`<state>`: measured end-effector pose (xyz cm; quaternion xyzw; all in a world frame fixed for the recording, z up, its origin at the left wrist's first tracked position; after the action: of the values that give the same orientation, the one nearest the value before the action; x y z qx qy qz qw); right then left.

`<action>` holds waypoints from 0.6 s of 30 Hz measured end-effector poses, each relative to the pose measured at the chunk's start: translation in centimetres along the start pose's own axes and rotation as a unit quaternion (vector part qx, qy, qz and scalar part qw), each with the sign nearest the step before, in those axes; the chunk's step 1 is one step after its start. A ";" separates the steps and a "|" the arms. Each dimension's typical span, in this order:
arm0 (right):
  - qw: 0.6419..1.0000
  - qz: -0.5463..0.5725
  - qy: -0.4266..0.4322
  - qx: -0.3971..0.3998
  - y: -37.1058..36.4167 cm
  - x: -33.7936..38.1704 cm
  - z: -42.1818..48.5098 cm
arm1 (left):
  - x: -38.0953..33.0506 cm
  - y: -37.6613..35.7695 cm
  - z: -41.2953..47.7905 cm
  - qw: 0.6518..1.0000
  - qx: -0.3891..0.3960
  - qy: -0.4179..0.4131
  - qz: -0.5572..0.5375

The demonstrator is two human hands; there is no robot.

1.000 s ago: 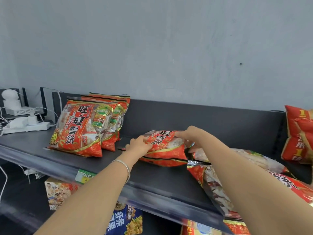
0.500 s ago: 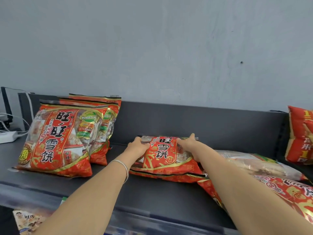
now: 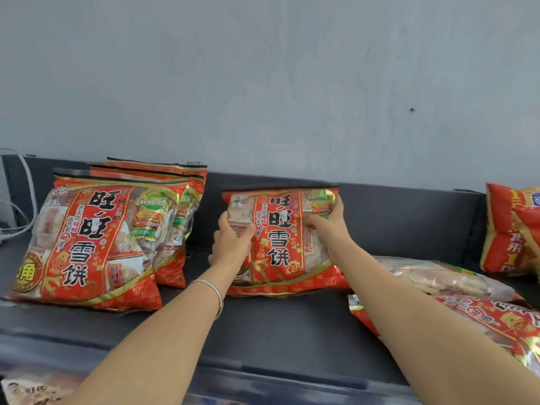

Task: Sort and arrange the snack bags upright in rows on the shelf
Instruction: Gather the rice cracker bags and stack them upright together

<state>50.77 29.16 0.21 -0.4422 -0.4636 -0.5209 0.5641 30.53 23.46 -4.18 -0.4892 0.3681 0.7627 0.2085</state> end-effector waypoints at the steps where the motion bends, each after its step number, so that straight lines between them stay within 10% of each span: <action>1: 1.000 0.004 0.029 0.001 -0.1 0.4 0.1 | -0.6 0.2 0.1 1.000 -0.017 -0.022 -0.009; 18: 0.994 -0.086 -0.033 -0.057 -1.1 -5.5 1.0 | 2.9 -3.4 0.0 0.992 0.022 -0.104 0.071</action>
<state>49.43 31.00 -5.04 -0.4491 -0.4878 -0.5780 0.4757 31.59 25.49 -8.00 -0.3758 0.3946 0.8138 0.2017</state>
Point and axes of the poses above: each hand's wrist, its own z-axis towards the middle knuckle, its own y-axis out of the back of the hand, x = y × z, the point moved 4 cm from there along z, towards the middle knuckle, and after that the axes turned 2 degrees about z, right-handed, at the moved point
